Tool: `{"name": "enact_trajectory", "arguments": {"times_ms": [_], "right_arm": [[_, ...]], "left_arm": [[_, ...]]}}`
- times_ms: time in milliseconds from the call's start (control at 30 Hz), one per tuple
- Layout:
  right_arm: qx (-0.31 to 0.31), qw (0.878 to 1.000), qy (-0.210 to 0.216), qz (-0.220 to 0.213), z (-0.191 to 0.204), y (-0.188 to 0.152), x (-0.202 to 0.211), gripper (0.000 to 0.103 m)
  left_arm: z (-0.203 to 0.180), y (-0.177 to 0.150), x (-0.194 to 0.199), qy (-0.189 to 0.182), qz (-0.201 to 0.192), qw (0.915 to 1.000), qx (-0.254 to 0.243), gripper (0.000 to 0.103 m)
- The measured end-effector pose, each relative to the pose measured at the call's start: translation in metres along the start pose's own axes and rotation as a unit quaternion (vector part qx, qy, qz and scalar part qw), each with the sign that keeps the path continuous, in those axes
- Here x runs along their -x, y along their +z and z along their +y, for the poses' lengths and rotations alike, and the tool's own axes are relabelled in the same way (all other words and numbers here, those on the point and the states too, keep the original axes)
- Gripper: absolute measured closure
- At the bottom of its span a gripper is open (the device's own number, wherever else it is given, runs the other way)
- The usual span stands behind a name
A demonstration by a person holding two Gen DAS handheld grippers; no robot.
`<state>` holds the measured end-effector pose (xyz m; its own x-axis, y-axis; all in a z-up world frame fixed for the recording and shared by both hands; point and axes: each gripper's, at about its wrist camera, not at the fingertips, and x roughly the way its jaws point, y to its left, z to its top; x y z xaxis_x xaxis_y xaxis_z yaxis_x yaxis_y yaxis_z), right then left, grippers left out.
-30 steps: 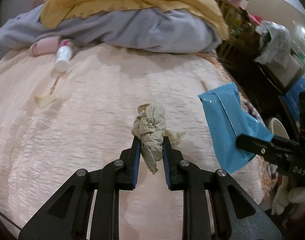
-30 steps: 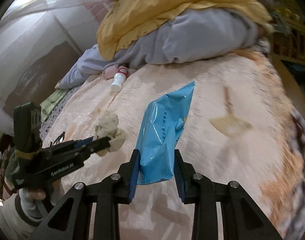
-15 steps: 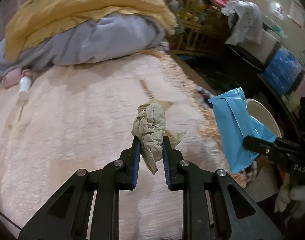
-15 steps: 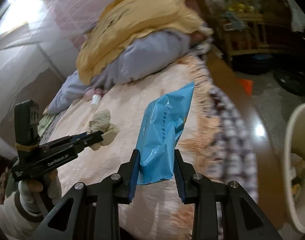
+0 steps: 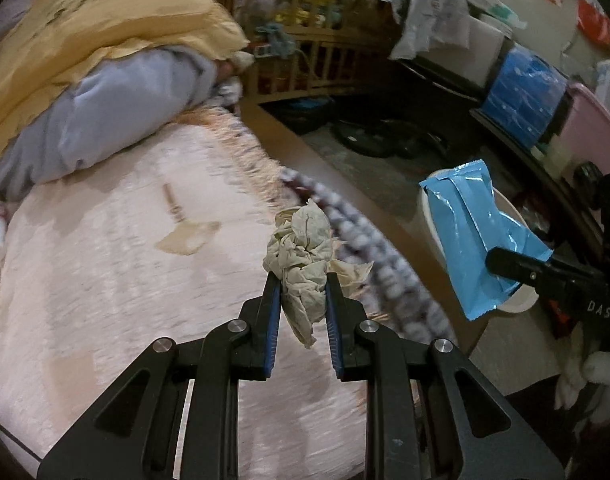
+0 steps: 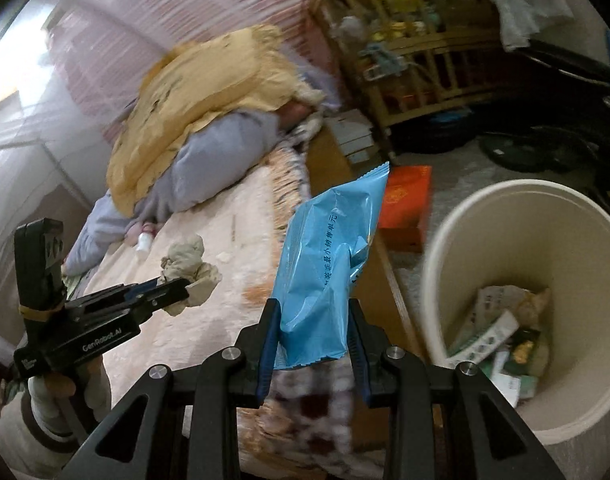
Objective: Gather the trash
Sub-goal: 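Carry the beige cloth and blue plastic bag over the cream bucket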
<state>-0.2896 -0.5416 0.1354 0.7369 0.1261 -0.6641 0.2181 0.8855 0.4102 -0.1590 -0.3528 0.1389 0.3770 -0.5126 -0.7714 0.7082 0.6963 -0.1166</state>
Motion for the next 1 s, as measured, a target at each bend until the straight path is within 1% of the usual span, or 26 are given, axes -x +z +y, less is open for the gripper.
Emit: {"name": "enact_trajectory", "arguments": {"times_ms": [167, 400, 700, 1000], "right_arm": [[-0.02, 0.999, -0.023, -0.009, -0.028, -0.002, 0.015, 0.072], [-0.047, 0.998, -0.04, -0.019, -0.057, -0.006, 0.028, 0.072], [-0.06, 0.996, -0.051, -0.029, -0.072, -0.01, 0.039, 0.072], [-0.068, 0.995, -0.062, -0.032, -0.084, -0.012, 0.043, 0.072]], "left_arm": [[-0.029, 0.006, -0.011, -0.011, 0.005, 0.9997, -0.021, 0.085], [-0.058, 0.009, -0.022, -0.021, 0.008, 0.9991, -0.037, 0.085], [-0.088, 0.015, -0.03, -0.028, 0.01, 0.9983, -0.051, 0.085], [-0.104, 0.024, -0.041, -0.035, 0.014, 0.9978, -0.054, 0.085]]}}
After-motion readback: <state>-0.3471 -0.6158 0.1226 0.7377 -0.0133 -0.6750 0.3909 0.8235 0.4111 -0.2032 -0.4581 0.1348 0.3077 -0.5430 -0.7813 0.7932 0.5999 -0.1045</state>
